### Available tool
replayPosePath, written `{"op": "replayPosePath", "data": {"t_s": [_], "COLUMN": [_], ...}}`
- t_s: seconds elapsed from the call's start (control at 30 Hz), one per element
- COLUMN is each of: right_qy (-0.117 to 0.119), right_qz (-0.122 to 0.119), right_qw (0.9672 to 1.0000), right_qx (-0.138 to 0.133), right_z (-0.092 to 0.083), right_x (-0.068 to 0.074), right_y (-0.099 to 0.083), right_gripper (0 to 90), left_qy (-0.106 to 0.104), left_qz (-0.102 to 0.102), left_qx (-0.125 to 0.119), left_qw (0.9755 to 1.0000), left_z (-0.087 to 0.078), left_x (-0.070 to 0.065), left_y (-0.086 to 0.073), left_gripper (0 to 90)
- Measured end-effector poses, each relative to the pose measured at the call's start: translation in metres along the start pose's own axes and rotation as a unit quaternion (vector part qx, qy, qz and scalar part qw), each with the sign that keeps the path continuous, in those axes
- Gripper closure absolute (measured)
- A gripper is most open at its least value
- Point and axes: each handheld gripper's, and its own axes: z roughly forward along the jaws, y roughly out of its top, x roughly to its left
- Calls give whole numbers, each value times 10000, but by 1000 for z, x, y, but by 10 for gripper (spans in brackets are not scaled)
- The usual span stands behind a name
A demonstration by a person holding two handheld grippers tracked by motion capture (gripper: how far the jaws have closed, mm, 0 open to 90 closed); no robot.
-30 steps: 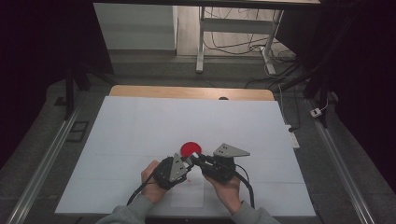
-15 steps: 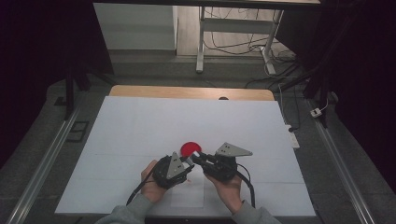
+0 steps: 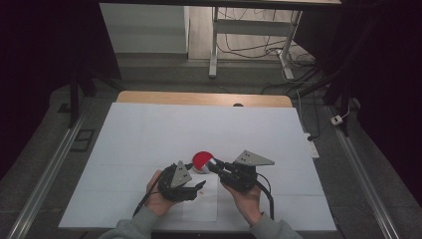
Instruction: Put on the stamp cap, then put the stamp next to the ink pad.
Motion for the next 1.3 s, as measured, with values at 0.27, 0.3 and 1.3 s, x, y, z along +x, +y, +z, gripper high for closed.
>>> {"op": "replayPosePath", "data": {"t_s": [0.27,0.3,1.3], "right_qy": [-65,-71,-608], "right_qz": [-43,-47,-352], "right_qw": [10000,10000,9973], "right_qx": [-29,-33,209], "right_z": [-4,-5,-26], "right_x": [-5,-6,-43], "right_y": [1,1,-2], "right_gripper": [759,759,758], "left_qy": [-148,-147,236], "left_qz": [-271,-319,-1176], "left_qx": [21,29,225], "left_qw": [9995,9994,9925], "left_z": [-24,-27,-80], "left_x": [16,19,62], "left_y": [-14,-16,-68], "left_gripper": [284,283,301]}}
